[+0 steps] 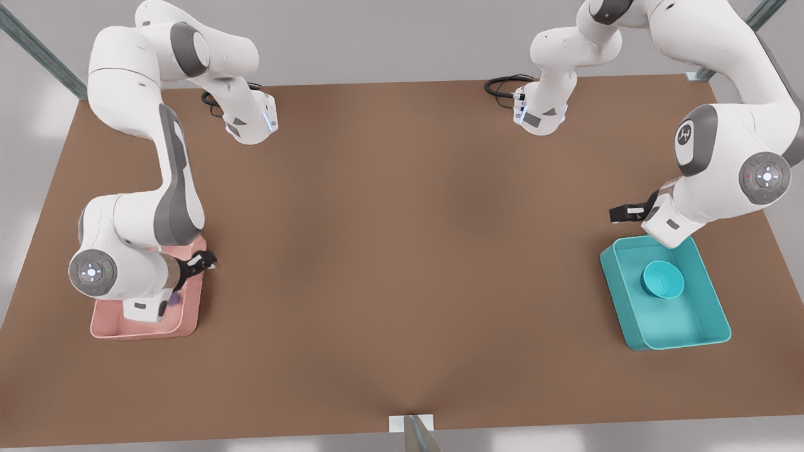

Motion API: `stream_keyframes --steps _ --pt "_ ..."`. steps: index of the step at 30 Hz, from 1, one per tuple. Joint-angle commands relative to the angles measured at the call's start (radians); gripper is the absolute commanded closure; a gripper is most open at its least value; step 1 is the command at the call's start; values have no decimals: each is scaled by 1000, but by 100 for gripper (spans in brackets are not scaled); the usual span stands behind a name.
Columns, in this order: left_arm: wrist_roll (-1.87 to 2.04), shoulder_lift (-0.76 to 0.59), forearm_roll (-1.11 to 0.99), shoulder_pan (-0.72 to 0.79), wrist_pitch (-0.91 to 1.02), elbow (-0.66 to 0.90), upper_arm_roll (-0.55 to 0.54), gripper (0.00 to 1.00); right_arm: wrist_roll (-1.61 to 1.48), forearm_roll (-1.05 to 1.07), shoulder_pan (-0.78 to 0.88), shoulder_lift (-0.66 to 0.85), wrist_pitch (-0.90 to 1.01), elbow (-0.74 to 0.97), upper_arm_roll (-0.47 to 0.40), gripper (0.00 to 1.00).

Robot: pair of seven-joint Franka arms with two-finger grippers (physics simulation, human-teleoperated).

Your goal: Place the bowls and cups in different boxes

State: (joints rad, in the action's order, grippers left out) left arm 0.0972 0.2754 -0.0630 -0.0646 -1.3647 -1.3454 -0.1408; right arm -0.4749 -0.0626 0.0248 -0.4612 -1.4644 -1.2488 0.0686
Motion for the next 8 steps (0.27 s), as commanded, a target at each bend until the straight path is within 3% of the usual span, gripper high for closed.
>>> stream_keyframes --steps 1,5,8 --pt "-1 -1 0 0 3 0 0 0 453 -29 0 133 130 -70 -3 0" --pt "-1 -1 -1 2 3 0 0 0 469 -17 -3 388 115 -287 -30 0" --pt "-1 -1 -1 0 1 0 0 0 469 -16 -3 389 110 -291 -39 0"
